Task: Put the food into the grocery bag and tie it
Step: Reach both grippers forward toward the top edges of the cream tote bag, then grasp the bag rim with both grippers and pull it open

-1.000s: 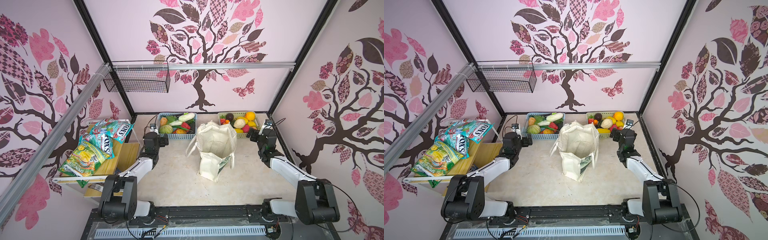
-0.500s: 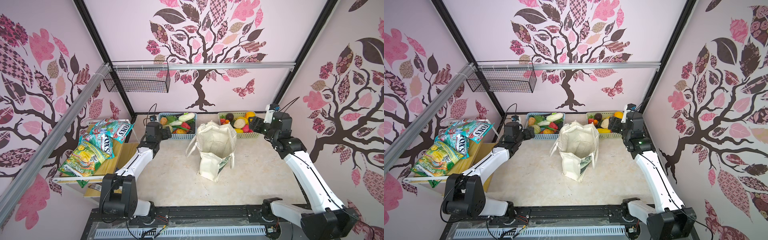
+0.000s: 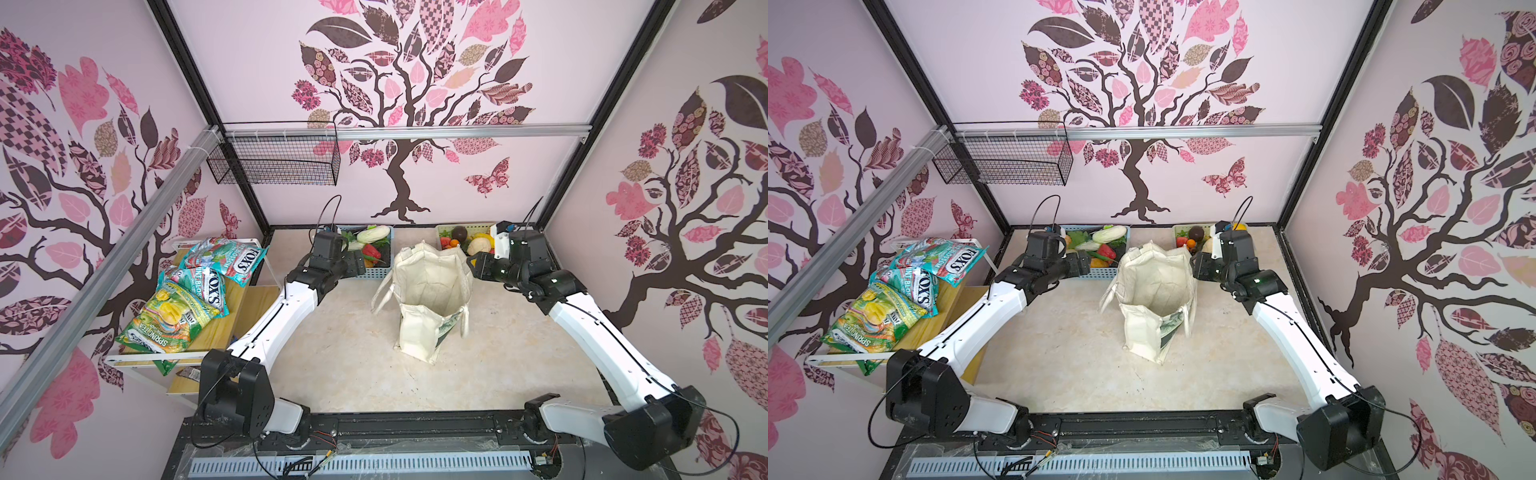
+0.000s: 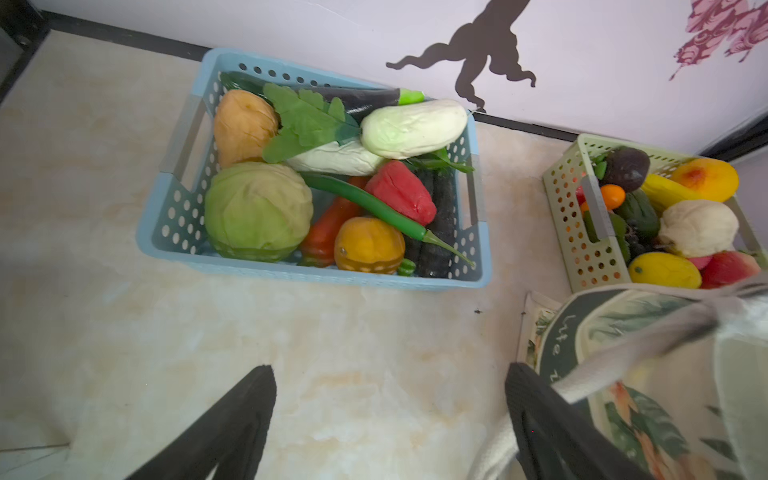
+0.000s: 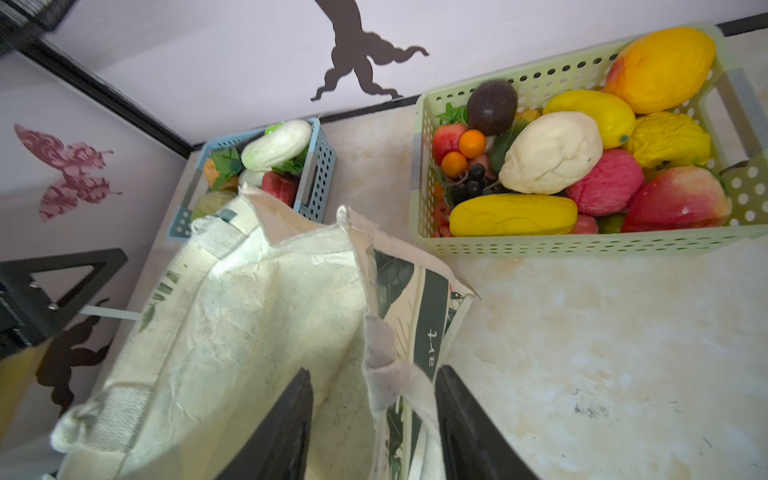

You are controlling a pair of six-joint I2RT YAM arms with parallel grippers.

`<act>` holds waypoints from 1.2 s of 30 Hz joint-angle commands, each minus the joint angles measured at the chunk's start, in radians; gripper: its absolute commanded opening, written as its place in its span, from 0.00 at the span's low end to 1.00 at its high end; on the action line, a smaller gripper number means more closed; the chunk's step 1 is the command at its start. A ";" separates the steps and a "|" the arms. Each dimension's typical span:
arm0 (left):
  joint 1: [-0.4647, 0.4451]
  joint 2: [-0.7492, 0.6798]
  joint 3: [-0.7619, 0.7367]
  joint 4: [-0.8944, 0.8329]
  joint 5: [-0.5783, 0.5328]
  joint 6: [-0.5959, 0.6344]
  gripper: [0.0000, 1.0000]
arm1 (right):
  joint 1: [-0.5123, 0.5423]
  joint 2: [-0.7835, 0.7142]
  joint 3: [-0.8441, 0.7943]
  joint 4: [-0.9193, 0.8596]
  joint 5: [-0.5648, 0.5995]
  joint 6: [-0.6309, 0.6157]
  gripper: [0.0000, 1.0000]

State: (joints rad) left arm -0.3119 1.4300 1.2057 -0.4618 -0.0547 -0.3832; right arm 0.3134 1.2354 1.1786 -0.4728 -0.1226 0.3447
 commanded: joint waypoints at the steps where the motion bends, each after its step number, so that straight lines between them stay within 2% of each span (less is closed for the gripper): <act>1: -0.004 -0.022 0.070 -0.107 0.045 -0.019 0.89 | 0.014 0.029 -0.013 -0.021 0.021 0.004 0.46; 8: -0.012 -0.022 0.139 -0.169 0.097 -0.019 0.88 | 0.033 0.068 -0.040 0.007 0.003 -0.012 0.22; 13: -0.057 0.007 0.227 -0.233 0.115 -0.010 0.87 | 0.043 0.075 -0.054 0.071 -0.070 -0.082 0.17; 17: -0.077 0.027 0.288 -0.259 0.149 -0.002 0.87 | 0.044 0.079 -0.062 0.156 -0.184 -0.113 0.16; 23: -0.087 0.057 0.326 -0.322 0.083 0.025 0.87 | 0.055 0.120 -0.048 0.260 -0.369 -0.069 0.16; 33: -0.088 0.053 0.304 -0.385 0.036 0.047 0.86 | 0.134 0.226 0.007 0.294 -0.390 -0.056 0.17; 36: -0.088 0.044 0.292 -0.386 0.017 0.050 0.86 | 0.136 0.237 0.010 0.284 -0.376 -0.058 0.22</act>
State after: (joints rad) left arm -0.3973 1.4857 1.4975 -0.8295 -0.0074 -0.3527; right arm 0.4492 1.4475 1.1481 -0.1955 -0.4931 0.2806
